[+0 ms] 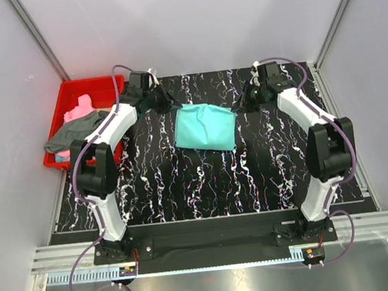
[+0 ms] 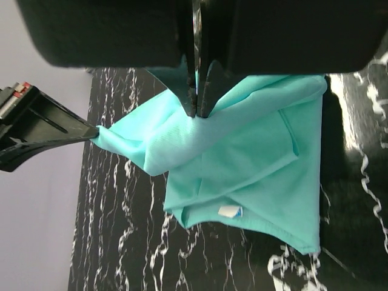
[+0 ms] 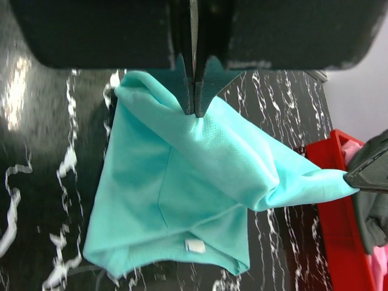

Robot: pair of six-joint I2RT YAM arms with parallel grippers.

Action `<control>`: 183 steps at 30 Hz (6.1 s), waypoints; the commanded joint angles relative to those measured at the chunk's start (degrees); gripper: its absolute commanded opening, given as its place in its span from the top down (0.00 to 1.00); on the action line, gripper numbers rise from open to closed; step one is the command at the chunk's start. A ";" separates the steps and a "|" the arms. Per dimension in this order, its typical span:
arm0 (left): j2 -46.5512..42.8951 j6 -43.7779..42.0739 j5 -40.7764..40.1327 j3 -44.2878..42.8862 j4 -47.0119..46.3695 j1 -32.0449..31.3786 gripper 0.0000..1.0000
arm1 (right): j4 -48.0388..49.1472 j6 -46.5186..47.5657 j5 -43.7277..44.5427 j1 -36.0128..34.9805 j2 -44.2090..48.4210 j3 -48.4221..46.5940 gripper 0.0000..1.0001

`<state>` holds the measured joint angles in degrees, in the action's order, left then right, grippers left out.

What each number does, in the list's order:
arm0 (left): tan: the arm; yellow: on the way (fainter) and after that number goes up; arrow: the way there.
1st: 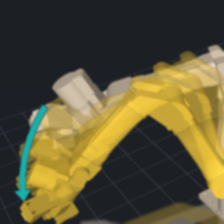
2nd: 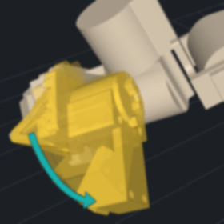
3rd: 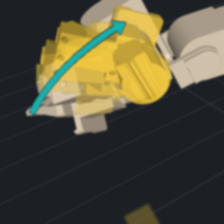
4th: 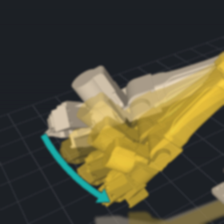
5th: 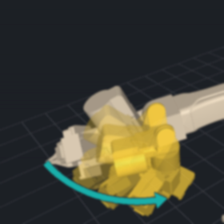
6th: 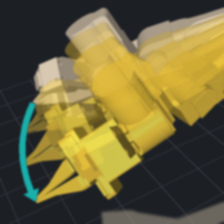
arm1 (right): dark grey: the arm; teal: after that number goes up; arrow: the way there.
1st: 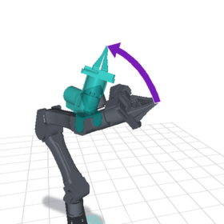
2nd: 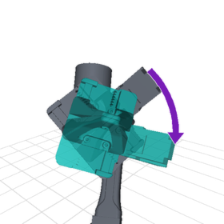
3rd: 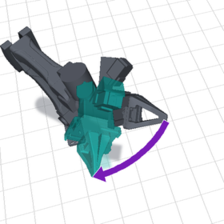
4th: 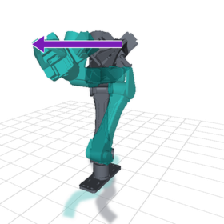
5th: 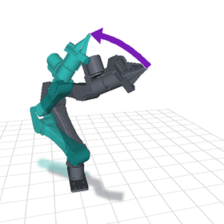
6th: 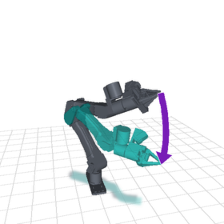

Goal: Fold and stack the t-shirts
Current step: Fold the tshirt

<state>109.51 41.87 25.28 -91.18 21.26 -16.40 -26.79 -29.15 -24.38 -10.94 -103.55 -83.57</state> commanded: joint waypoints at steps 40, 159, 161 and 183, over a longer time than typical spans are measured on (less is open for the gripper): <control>14.85 -18.66 -2.52 -2.96 2.56 2.61 0.49 | 11.93 10.16 -21.58 6.11 -18.45 -0.20 0.19; 17.05 -9.17 -9.02 -19.37 17.22 5.86 0.54 | 23.13 -2.77 -11.22 1.01 -4.56 23.38 0.38; 14.86 -9.70 -9.54 -20.70 19.08 5.77 0.53 | 20.47 -0.31 -10.78 1.09 -5.17 19.34 0.34; -2.11 -4.60 -7.08 19.01 2.83 -2.14 0.55 | 18.43 3.40 -24.14 3.29 -30.13 -9.42 0.58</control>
<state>108.20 36.18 19.03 -72.38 28.64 -19.14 -11.38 -24.43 -46.54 -7.49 -132.18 -91.00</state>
